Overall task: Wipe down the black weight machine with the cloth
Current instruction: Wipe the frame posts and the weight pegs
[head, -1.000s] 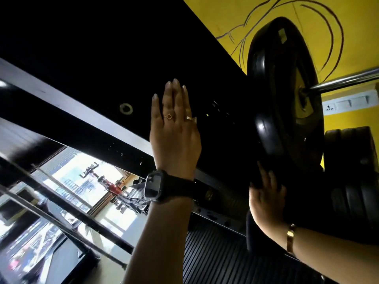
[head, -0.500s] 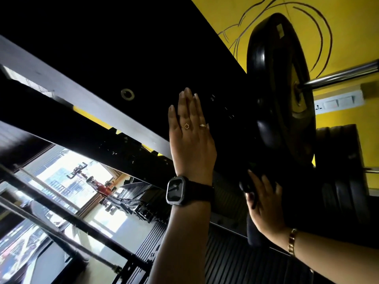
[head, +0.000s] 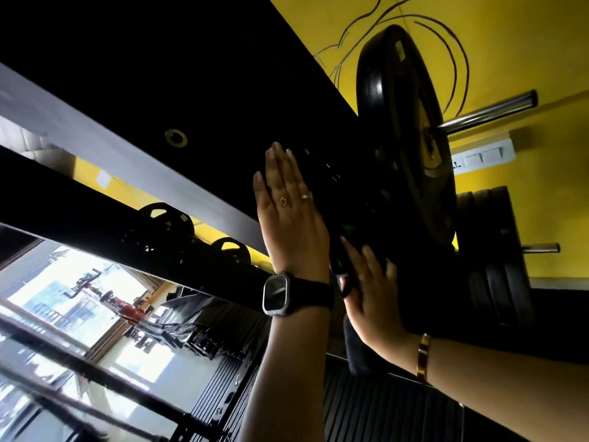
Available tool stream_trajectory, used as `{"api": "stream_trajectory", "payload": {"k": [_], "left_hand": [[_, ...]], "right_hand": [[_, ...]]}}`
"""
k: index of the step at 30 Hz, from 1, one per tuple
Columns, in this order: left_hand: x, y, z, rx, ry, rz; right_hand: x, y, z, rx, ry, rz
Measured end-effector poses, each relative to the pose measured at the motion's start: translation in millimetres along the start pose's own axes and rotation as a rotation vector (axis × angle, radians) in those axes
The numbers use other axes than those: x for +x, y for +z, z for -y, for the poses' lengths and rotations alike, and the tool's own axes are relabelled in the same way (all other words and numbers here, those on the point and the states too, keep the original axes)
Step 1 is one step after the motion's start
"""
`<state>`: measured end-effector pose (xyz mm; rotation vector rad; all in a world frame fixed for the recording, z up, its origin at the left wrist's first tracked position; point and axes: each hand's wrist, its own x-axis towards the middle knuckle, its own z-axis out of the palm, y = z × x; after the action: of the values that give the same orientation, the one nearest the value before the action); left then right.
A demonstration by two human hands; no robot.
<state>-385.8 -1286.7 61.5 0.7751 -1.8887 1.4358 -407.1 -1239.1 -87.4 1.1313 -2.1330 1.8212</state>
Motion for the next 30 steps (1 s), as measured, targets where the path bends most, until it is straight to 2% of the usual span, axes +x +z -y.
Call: {"api": "stream_trajectory", "payload": {"k": [2, 4, 8, 10, 12, 16, 18, 20, 22, 25, 28, 30], "left_hand": [[-3, 3, -5, 0.022, -0.022, 0.034], [-5, 5, -9, 0.065, -0.041, 0.050], [-12, 3, -14, 0.111, -0.002, 0.074], [-16, 0, -16, 0.096, 0.011, 0.077], [-18, 0, -19, 0.085, 0.006, 0.078], [-21, 5, -26, 0.076, -0.029, 0.062], [-27, 8, -30, 0.075, -0.031, 0.062], [-34, 11, -37, 0.073, -0.031, 0.070], [-41, 13, -45, 0.072, -0.034, 0.072], [-47, 17, -53, 0.053, -0.065, 0.061], [-52, 17, -61, 0.014, -0.099, 0.042], [-57, 19, -69, -0.012, -0.111, 0.047]], "right_hand": [[-12, 1, -26, -0.043, -0.047, 0.031], [-18, 4, -51, -0.063, -0.014, 0.076], [3, 5, -79, -0.032, 0.370, 0.154], [20, 2, -70, 0.071, 0.482, 0.162], [28, -5, -47, 0.096, 0.471, 0.121], [8, -14, -19, -0.010, 0.221, 0.097], [-8, -8, -34, -0.066, 0.106, 0.144], [-21, -1, -62, -0.215, 0.068, 0.273], [-31, 11, -101, -0.298, 0.124, 0.383], [-26, 15, -134, -0.320, 0.340, 0.477], [1, 0, -126, -0.083, 0.521, 0.381], [22, -14, -105, 0.018, 0.528, 0.332]]}}
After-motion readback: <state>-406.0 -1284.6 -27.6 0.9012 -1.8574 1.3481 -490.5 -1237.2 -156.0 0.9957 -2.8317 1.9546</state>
